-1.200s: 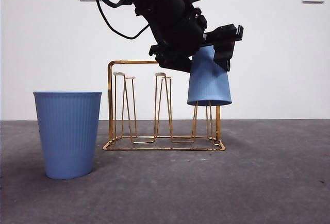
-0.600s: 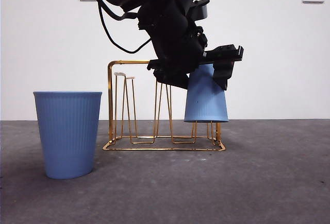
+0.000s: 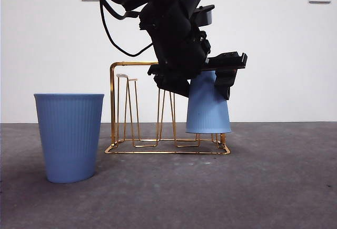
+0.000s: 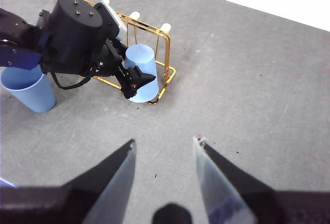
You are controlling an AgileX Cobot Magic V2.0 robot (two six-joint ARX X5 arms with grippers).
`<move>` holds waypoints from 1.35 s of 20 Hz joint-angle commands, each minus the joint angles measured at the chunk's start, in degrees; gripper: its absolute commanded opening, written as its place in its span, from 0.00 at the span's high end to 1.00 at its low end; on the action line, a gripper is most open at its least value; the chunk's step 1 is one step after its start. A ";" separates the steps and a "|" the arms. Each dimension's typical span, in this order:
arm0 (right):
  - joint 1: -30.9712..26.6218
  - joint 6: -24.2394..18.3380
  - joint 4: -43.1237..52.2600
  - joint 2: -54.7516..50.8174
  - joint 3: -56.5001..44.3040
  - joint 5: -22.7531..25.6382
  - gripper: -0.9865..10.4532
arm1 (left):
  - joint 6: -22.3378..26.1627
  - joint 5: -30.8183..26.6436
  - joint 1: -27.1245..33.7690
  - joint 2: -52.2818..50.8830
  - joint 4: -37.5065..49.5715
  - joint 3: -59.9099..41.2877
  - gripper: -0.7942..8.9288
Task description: Pick up cup 1,put cup 1 in the cup rack,pick up cup 2,put cup 2 in the cup rack
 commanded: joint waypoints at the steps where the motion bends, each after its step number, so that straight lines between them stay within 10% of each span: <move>1: 0.02 -0.26 -1.33 -0.17 -0.48 0.00 0.74 | -1.27 2.93 -0.02 1.66 -1.68 -0.61 0.83; 5: 0.02 -0.33 -1.33 -0.17 -0.48 0.00 0.74 | -1.27 4.44 -0.02 1.66 -2.03 -0.61 0.46; 27: 0.02 -0.92 -1.33 -0.15 -0.48 0.02 0.74 | -2.51 12.59 0.20 -0.26 -20.22 -0.55 0.40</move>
